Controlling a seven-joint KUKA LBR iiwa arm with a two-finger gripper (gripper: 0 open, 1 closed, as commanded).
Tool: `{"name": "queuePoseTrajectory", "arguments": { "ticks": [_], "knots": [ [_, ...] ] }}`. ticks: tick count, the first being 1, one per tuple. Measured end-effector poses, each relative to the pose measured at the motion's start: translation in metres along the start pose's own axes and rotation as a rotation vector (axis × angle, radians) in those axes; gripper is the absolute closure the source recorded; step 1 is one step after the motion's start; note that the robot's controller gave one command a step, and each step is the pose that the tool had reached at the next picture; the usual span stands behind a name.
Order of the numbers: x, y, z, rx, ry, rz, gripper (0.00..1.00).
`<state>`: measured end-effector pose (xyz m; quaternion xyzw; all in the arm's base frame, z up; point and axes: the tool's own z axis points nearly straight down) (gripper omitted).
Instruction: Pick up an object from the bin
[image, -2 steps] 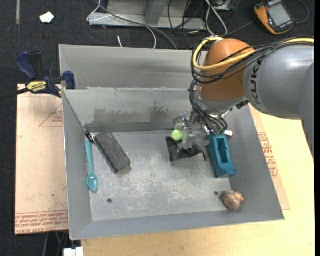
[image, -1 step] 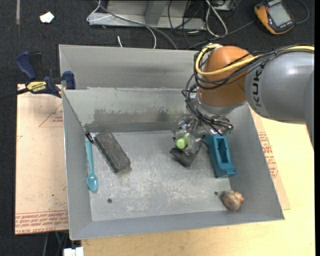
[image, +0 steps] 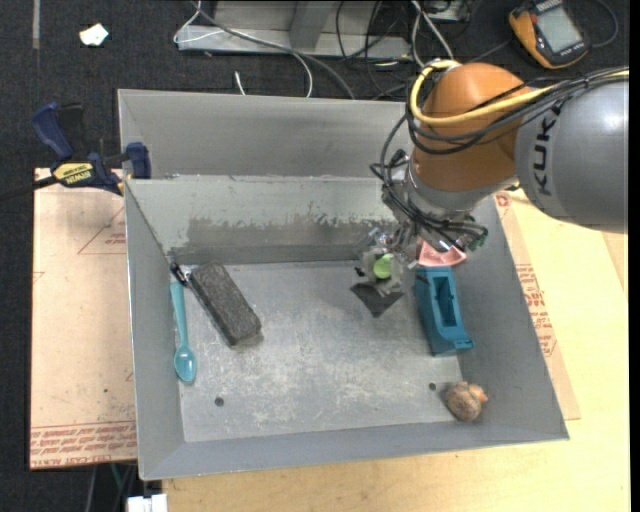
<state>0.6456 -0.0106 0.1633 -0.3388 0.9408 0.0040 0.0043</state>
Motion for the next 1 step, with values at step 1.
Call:
{"name": "queuePoseTrajectory", "arguments": {
  "ticks": [1],
  "knots": [
    [0.0049,0.0008,-0.0769,0.0,-0.001,-0.036,1.0]
  ]
}}
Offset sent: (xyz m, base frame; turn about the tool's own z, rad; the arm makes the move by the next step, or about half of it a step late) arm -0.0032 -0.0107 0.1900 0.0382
